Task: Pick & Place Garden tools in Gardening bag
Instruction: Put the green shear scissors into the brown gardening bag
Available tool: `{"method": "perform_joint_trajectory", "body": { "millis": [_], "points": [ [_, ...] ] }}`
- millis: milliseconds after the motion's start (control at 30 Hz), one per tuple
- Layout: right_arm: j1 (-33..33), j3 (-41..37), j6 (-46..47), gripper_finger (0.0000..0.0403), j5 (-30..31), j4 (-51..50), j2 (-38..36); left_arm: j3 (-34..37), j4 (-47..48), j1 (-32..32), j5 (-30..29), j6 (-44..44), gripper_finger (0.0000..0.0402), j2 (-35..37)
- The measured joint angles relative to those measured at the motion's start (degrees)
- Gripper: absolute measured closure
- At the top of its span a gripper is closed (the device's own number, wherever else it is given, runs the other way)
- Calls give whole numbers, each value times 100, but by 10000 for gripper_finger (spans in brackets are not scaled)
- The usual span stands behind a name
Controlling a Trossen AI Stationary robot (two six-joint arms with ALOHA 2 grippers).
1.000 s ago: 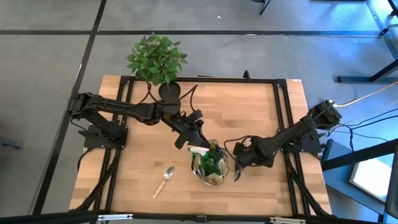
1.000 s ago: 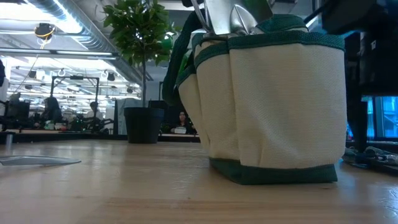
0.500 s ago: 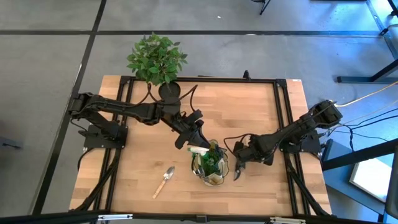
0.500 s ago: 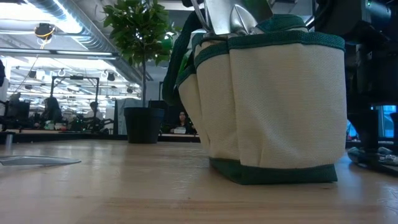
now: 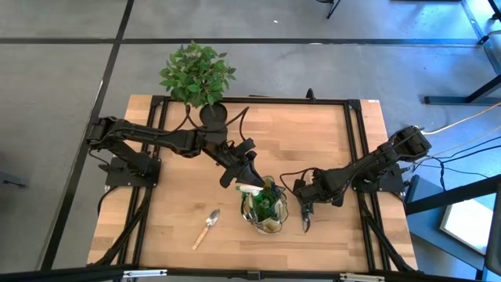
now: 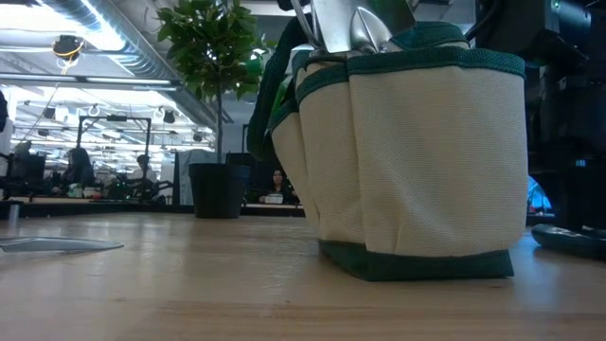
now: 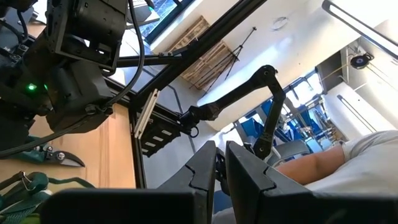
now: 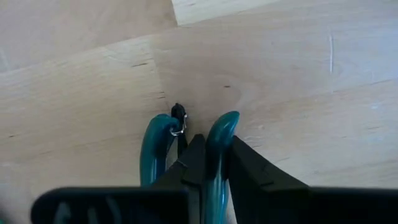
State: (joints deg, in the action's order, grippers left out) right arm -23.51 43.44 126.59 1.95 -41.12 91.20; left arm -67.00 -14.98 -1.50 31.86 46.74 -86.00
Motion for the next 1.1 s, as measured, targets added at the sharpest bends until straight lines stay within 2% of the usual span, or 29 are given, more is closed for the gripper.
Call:
{"method": "perform_joint_trajectory", "body": {
  "millis": [300,467,1100],
  "points": [
    [-2,-33,-53,363,82,45,-168,0,2,5,72,0,370,0],
    [15,-42,-60,363,557,6,-386,0,24,11,107,-99,370,-2],
    [4,-24,-62,363,442,-229,-420,-2,26,26,122,-151,370,-2]
  ]
}}
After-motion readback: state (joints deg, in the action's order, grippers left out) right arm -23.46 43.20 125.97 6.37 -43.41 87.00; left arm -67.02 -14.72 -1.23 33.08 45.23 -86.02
